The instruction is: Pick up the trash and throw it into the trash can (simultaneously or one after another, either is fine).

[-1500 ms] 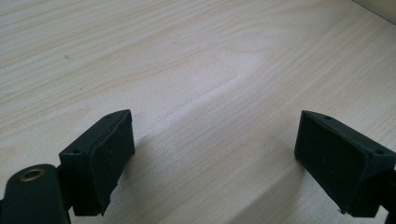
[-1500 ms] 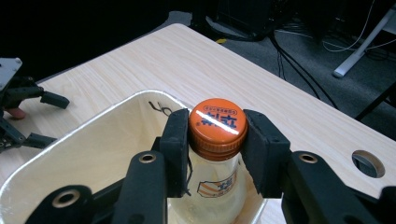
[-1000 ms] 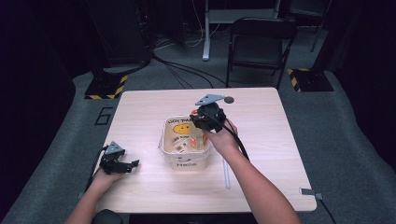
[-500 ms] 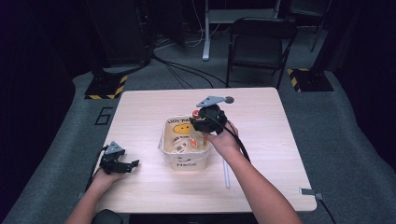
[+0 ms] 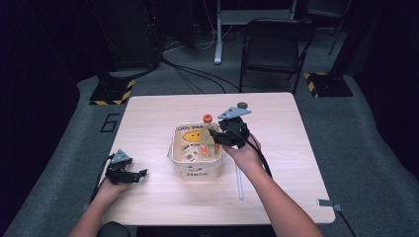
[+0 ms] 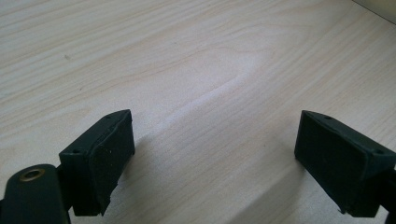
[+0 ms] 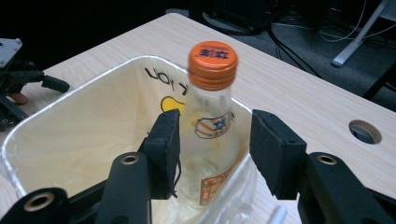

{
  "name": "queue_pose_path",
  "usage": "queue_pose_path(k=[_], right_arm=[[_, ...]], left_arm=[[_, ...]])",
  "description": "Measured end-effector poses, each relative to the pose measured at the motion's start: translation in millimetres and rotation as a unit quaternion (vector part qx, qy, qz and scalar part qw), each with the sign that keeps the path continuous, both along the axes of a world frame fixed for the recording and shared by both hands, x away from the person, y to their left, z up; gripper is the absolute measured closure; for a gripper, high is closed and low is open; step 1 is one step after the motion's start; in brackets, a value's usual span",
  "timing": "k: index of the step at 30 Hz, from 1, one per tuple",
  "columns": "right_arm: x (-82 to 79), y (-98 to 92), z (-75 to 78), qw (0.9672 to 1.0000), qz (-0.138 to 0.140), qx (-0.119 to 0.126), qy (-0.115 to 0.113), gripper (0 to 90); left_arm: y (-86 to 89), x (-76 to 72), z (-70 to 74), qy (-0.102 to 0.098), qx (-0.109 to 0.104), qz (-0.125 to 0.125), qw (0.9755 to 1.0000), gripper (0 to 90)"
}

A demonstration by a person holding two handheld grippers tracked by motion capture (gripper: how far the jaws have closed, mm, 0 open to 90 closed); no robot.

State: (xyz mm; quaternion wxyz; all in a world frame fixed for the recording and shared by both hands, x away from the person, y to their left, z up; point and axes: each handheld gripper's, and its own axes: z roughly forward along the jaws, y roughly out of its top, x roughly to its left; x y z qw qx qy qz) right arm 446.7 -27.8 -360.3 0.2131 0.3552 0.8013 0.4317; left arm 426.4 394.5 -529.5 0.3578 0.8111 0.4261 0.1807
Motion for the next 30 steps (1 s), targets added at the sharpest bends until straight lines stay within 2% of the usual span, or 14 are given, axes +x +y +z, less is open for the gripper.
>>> queue_pose_path(k=[9, 21, 23, 30], right_arm=[[-11.8, -21.9, -12.0, 0.9997, -0.026, -0.003, 0.002, 53.7], [-26.4, -48.8, -34.6, 0.9983, -0.057, 0.005, 0.012, 54.7], [-29.4, -53.9, -41.5, 0.9977, -0.064, 0.013, 0.02, 54.5], [-34.7, -59.2, -55.8, 0.9966, -0.073, 0.014, 0.036, 52.7]], left_arm=[[0.0, 0.0, 0.0, 0.0, 0.0, 0.0, 1.0, 11.9], [0.0, 0.0, 0.0, 0.0, 0.0, 0.0, 1.0, 11.9], [0.0, 0.0, 0.1, 0.0, 0.0, 0.0, 1.0, 11.9], [-0.3, -0.1, -0.1, 0.0, -0.001, 0.001, 1.0, 11.9]])
